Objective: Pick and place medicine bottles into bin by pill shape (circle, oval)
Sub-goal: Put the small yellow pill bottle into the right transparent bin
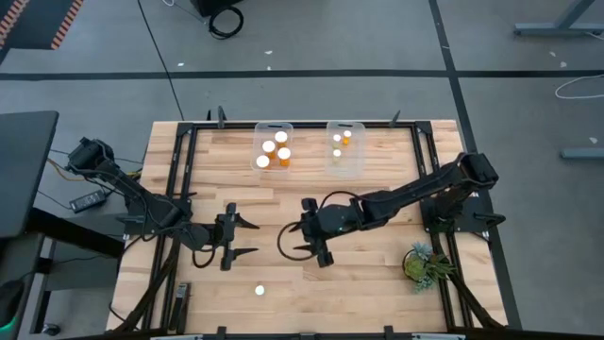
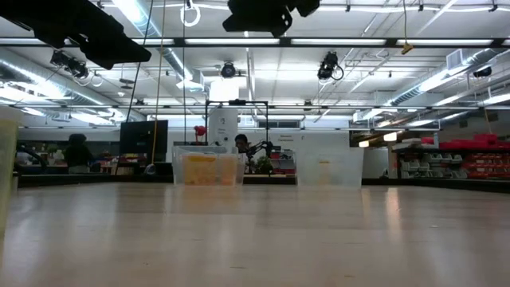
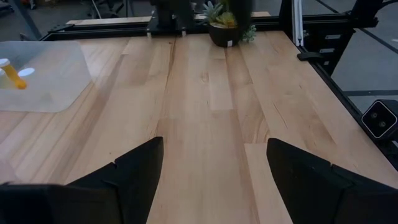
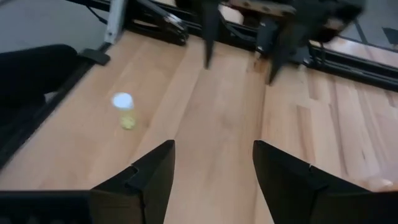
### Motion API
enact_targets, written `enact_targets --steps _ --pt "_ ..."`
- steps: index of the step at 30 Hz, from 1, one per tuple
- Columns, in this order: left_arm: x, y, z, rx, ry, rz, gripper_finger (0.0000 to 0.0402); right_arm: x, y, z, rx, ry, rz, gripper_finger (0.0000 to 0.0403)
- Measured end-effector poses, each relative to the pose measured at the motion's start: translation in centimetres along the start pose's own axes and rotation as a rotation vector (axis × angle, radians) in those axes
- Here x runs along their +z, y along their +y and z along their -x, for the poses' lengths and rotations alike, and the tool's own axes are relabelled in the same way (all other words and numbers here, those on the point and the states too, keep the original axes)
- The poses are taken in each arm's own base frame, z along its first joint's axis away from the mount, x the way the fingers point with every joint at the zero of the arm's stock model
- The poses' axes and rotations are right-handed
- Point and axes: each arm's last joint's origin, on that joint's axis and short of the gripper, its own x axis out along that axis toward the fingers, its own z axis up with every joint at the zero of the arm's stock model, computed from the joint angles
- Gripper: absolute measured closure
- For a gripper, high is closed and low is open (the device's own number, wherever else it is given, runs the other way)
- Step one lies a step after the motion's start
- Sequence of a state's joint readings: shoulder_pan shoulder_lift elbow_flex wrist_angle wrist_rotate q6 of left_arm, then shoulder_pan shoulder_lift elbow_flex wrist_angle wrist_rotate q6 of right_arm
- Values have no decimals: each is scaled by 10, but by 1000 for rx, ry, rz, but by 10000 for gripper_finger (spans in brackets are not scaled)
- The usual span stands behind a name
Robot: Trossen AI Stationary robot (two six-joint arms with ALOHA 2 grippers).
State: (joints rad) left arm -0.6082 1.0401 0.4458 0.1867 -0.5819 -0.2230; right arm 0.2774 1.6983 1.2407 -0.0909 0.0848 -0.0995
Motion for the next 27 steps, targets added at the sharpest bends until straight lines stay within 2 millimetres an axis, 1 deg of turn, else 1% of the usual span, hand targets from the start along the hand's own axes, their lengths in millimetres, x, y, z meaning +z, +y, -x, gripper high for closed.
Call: enact_targets --steps 10,14,16,18,25,27 --pt "1 0 0 -1 -6 6 108 4 34 4 80 -29 1 180" --pt "3 -1 0 -10 -28 169 108 5 45 6 55 -29 -24 180" --pt "4 -1 0 -12 -31 232 108 5 49 7 44 -28 -51 180" --pt "3 -1 0 -13 -29 257 108 5 52 7 36 -29 -77 180" --pt "3 -1 0 -12 -29 257 108 5 55 8 31 -24 -158 180" --pt "3 0 0 -3 -26 227 108 4 54 8 10 -15 -181 180"
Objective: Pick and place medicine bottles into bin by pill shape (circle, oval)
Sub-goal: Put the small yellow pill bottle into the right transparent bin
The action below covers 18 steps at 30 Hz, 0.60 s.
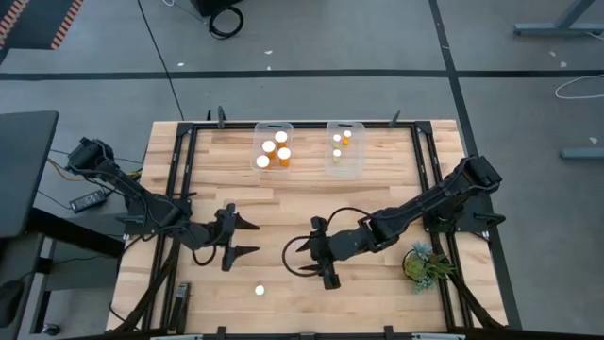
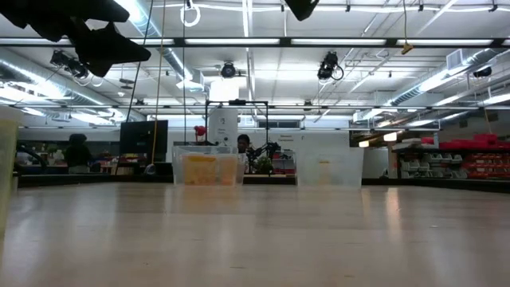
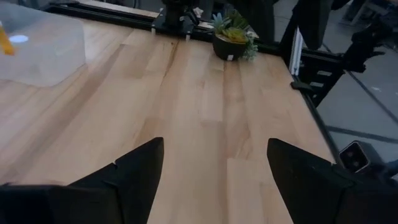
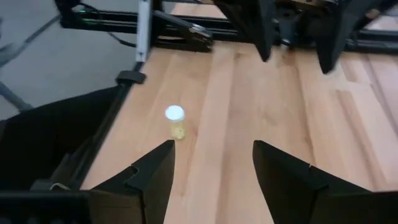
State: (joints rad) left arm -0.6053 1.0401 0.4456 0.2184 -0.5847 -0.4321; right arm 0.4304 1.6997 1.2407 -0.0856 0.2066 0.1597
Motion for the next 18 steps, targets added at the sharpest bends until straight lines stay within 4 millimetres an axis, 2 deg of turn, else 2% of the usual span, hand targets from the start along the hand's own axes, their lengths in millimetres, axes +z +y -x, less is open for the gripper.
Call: enact_targets --steps 9,15,18 --pt "1 6 -3 41 7 -51 108 -6 -4 0 -109 38 -84 180" --pt "0 -1 -2 -129 108 -20 108 -6 -4 0 -120 37 -80 180" --pt "1 -9 -1 -134 184 -39 108 -6 -5 0 -127 36 -68 180"
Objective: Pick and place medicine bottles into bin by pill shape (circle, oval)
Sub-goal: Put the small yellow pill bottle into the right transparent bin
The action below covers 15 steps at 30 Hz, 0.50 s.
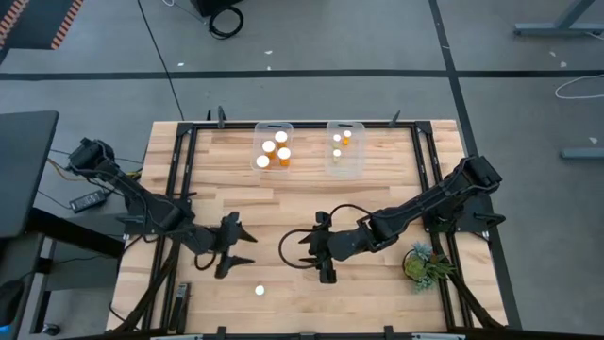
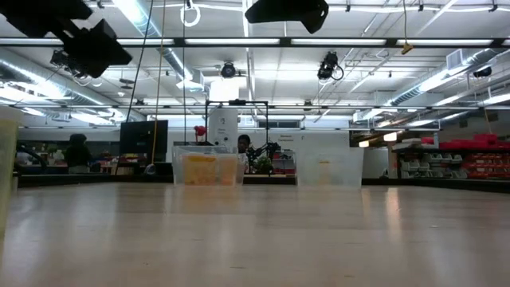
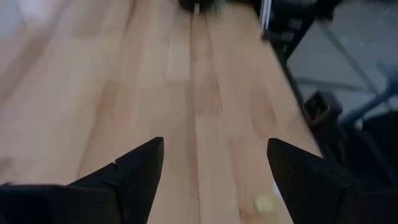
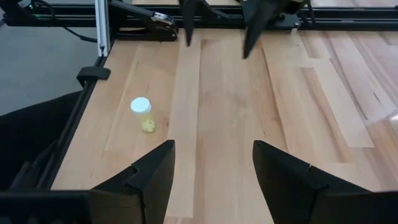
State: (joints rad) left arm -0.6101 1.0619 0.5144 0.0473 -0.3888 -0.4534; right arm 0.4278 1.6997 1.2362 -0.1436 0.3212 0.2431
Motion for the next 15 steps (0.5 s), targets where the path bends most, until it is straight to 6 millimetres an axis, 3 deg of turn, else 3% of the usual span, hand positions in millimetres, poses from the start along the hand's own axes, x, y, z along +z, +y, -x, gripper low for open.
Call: enact_targets --steps 9,15 --pt "-2 -41 -14 17 242 -101 108 -3 -1 0 -7 27 32 180" --pt "-19 -66 -27 53 376 -73 108 -7 -2 0 -16 66 47 180"
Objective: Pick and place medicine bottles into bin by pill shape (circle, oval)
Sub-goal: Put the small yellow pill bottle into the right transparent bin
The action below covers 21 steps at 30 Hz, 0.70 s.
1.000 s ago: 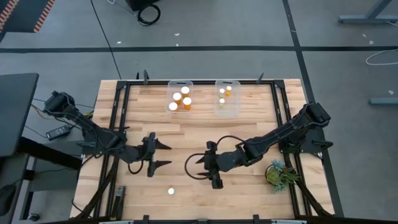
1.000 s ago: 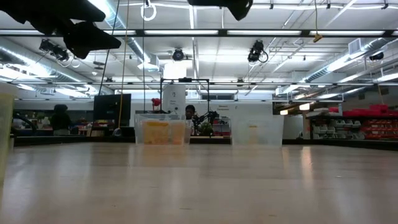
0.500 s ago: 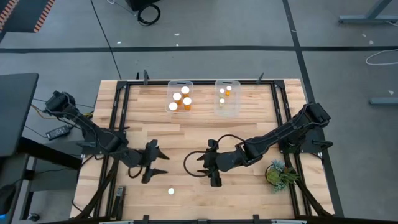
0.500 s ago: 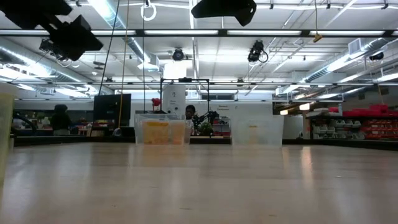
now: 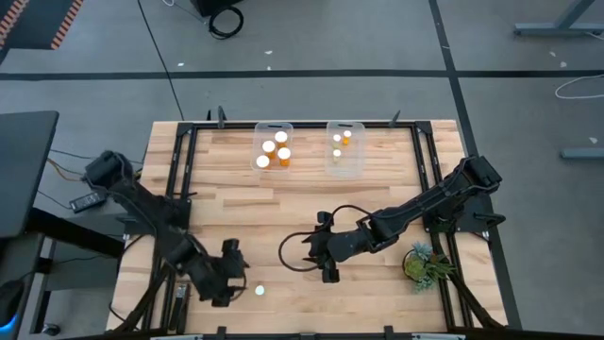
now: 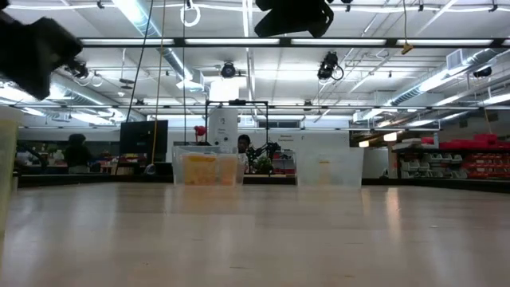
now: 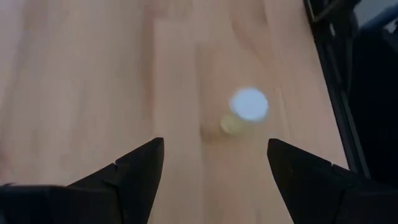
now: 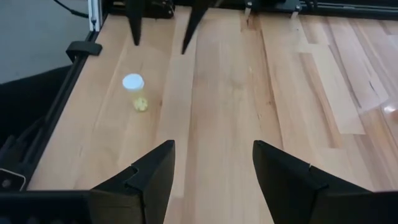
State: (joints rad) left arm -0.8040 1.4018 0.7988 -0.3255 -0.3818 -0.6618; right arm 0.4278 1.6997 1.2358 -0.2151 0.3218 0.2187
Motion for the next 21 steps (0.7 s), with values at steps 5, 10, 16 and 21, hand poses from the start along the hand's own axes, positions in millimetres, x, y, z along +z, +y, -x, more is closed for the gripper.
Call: enact_targets --steps 5,10,16,21 --pt "-10 -14 -15 -3 84 62 108 0 0 0 -1 4 24 180" --pt "-19 -18 -33 42 128 131 109 0 -1 0 -3 4 53 180" --pt "-24 -18 -47 72 145 185 109 1 -8 -2 -19 9 59 180" --pt "-23 -23 -58 34 106 212 111 0 -13 -4 -33 24 55 180"
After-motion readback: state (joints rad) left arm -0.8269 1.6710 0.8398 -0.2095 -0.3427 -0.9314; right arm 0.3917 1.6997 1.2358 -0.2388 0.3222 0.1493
